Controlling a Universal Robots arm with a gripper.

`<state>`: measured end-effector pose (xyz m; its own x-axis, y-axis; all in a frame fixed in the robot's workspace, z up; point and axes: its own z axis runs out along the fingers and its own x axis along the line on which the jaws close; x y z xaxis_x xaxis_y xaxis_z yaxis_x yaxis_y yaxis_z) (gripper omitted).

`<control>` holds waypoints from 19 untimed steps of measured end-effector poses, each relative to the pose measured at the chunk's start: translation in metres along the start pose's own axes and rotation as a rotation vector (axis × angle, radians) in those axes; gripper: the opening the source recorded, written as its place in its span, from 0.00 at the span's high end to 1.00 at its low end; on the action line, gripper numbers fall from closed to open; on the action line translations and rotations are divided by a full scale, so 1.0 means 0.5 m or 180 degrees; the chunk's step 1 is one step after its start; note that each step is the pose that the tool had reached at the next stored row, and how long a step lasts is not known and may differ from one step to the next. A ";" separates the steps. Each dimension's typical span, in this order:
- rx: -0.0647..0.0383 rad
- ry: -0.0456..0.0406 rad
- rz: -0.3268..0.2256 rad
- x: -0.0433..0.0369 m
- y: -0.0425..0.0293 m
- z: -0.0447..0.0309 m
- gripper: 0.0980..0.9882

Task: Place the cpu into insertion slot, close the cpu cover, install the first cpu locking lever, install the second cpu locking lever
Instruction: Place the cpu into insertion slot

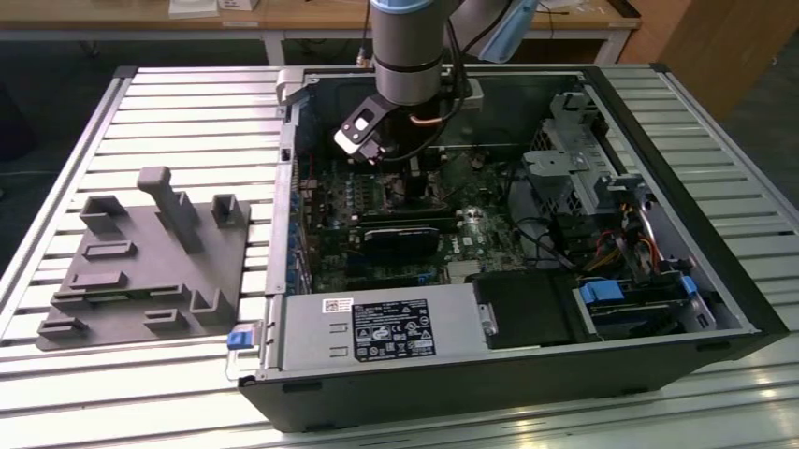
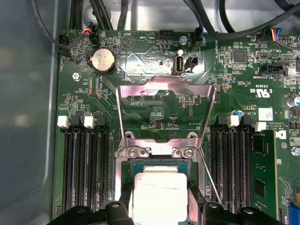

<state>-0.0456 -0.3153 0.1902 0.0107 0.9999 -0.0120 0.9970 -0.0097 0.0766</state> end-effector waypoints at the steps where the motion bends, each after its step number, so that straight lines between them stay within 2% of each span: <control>1: 0.0000 0.0000 0.0000 0.000 0.000 0.000 0.50; 8: -0.0004 0.0006 0.0000 0.001 0.000 0.002 0.49; 9: -0.0004 0.0005 0.0000 0.001 0.000 0.001 0.42; 14: 0.0000 0.0000 0.0000 0.000 0.000 -0.001 0.42; 19: -0.0001 0.0001 0.0000 0.000 0.001 -0.019 0.42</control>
<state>-0.0456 -0.3153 0.1995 0.0107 0.9999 -0.0118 0.9970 -0.0097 0.0768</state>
